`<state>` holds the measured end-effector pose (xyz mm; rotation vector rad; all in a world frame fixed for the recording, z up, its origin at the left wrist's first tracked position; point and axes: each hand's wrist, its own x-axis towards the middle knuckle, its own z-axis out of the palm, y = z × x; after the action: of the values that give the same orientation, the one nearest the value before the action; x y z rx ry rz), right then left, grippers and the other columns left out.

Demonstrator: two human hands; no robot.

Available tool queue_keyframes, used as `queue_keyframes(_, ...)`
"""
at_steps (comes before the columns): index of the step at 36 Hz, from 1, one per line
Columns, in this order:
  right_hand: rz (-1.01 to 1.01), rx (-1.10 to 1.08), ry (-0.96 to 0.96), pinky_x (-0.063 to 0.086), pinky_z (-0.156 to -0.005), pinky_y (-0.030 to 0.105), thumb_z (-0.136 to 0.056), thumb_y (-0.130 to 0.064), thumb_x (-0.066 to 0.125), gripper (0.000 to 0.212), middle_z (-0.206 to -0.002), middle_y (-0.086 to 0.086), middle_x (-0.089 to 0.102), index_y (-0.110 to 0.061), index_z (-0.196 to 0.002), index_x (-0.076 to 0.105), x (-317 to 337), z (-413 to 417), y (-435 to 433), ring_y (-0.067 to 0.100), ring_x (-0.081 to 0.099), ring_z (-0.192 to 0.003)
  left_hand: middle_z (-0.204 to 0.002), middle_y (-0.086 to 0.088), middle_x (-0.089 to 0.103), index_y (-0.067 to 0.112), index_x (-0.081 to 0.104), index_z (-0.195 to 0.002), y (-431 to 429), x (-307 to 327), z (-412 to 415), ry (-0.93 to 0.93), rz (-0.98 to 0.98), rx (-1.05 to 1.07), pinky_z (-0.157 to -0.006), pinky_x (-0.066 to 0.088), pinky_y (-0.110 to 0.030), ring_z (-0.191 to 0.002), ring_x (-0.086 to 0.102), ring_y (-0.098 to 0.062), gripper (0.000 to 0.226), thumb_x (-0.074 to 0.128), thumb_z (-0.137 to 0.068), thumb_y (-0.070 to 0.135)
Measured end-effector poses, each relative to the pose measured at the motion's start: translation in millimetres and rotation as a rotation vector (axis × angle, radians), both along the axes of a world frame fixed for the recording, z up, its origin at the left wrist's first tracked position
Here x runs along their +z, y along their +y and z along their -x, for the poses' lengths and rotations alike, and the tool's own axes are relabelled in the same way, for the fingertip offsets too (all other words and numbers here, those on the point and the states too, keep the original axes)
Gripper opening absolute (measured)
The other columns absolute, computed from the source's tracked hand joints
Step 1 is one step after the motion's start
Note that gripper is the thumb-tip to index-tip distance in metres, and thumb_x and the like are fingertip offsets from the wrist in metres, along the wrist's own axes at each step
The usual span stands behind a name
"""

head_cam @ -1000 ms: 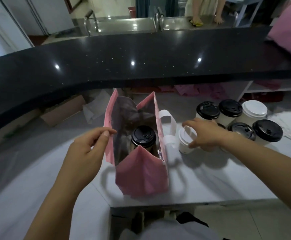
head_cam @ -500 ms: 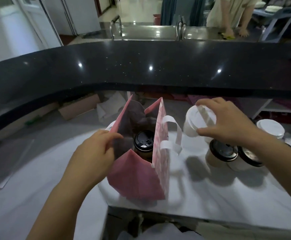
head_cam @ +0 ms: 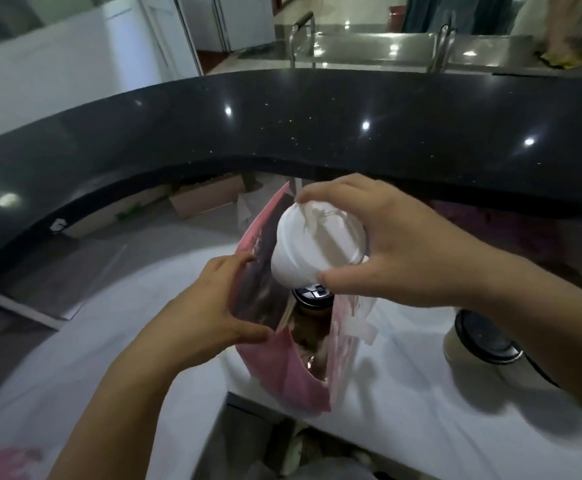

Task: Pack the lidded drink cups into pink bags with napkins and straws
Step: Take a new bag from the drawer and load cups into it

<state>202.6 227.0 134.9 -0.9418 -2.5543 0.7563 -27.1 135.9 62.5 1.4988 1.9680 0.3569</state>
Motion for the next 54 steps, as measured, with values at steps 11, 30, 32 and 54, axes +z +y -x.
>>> queue_keyframes(11, -0.034, 0.345, -0.395, 0.049, -0.066, 0.018, -0.072, -0.042, 0.079, 0.078, -0.125, -0.016, 0.045, -0.046, -0.139, 0.040, -14, 48, 20, 0.006, 0.053, -0.089, -0.157, 0.022, 0.015, 0.058, -0.005, -0.148, -6, 2, 8, -0.132, 0.115, -0.069, -0.090, 0.046, -0.013, -0.134, 0.036, -0.014, 0.134, 0.094, -0.060, 0.034)
queue_keyframes(30, -0.207, 0.537, -0.660, 0.050, -0.077, 0.033, -0.071, -0.026, 0.076, 0.076, -0.122, -0.004, 0.056, -0.037, -0.140, 0.045, -78, 99, 13, 0.022, 0.058, -0.103, -0.155, 0.036, 0.004, 0.067, -0.013, -0.141, -19, -1, 33, -0.084, 0.136, -0.153, -0.098, 0.054, -0.036, -0.132, 0.044, -0.019, 0.140, 0.095, -0.056, 0.038)
queue_keyframes(32, -0.215, 0.522, -0.667, 0.049, -0.076, 0.033, -0.068, -0.028, 0.077, 0.068, -0.116, -0.002, 0.057, -0.033, -0.131, 0.052, -88, 96, 13, 0.024, 0.059, -0.100, -0.156, 0.033, 0.002, 0.067, -0.013, -0.141, -20, -3, 37, -0.089, 0.134, -0.160, -0.099, 0.053, -0.037, -0.134, 0.043, -0.020, 0.140, 0.095, -0.055, 0.040)
queue_keyframes(54, -0.196, 0.530, -0.716, 0.040, -0.072, 0.032, -0.078, -0.014, 0.073, 0.051, -0.121, 0.003, 0.061, -0.022, -0.126, 0.054, -138, 87, -5, 0.028, 0.061, -0.108, -0.152, 0.039, -0.021, 0.081, -0.011, -0.129, -28, -8, 37, -0.161, 0.134, -0.185, -0.101, 0.051, -0.030, -0.147, 0.019, -0.016, 0.120, 0.086, -0.067, 0.049)
